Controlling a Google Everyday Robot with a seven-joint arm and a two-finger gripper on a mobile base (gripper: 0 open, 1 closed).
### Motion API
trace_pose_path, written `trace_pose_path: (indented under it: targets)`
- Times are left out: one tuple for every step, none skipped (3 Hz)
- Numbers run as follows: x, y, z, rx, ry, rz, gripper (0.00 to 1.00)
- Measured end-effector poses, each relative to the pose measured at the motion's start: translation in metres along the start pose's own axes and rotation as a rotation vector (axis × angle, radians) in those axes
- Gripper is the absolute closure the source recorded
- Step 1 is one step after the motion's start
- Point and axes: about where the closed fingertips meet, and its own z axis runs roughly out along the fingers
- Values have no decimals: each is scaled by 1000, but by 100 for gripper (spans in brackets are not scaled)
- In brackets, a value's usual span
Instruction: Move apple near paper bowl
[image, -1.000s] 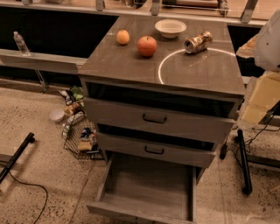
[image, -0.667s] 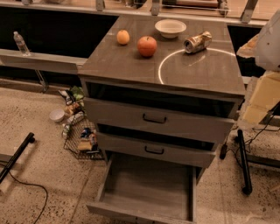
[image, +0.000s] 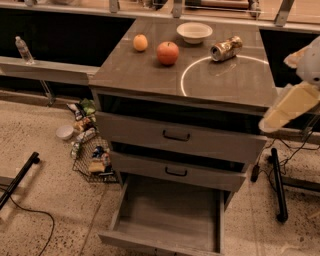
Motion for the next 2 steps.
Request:
trace_pose_path:
  targets:
    - [17,-49,60,-4,-206,180,0]
    - [1,-108,97,46,-458,275,0]
